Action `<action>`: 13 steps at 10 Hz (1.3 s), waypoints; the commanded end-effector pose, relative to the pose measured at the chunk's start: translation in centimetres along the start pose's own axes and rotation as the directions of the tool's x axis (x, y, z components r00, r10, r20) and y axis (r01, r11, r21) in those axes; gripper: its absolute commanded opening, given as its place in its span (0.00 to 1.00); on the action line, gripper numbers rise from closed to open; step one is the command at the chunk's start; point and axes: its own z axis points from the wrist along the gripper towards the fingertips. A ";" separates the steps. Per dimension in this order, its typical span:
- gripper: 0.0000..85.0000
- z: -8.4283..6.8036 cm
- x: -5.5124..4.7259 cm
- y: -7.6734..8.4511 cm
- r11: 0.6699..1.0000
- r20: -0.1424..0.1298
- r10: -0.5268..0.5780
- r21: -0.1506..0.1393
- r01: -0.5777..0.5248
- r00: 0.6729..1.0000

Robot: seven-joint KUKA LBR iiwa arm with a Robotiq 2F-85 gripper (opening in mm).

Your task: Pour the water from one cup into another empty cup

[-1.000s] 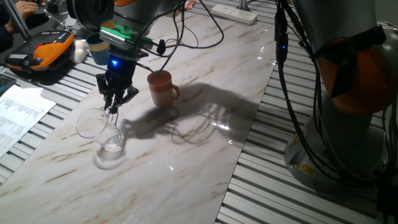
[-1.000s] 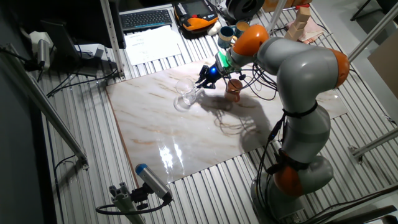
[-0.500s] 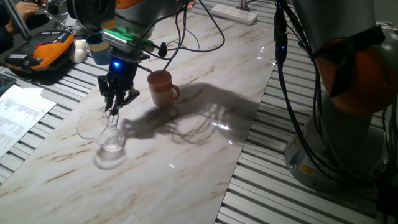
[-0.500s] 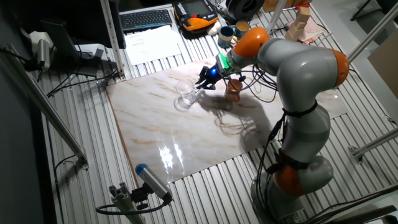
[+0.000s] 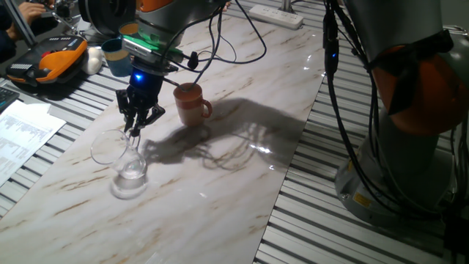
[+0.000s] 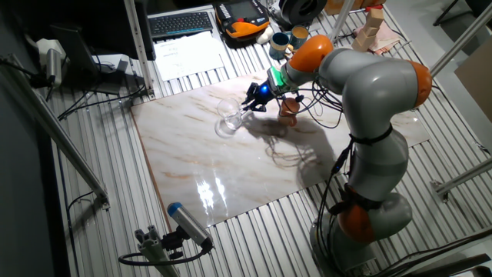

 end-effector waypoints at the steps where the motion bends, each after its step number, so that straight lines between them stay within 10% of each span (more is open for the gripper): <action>1: 0.40 0.0 0.0 0.0 1.000 0.013 0.007 -0.011 -0.007 1.000; 4: 1.00 0.0 -0.1 0.1 0.999 0.056 0.019 -0.028 -0.018 0.998; 8: 1.00 -0.3 -0.1 0.1 0.999 0.106 0.029 -0.039 -0.025 0.994; 11: 1.00 -1.4 0.0 0.5 1.000 0.223 0.002 0.014 -0.005 0.975; 13: 1.00 -3.2 0.6 1.5 0.999 0.229 -0.017 0.044 0.007 0.973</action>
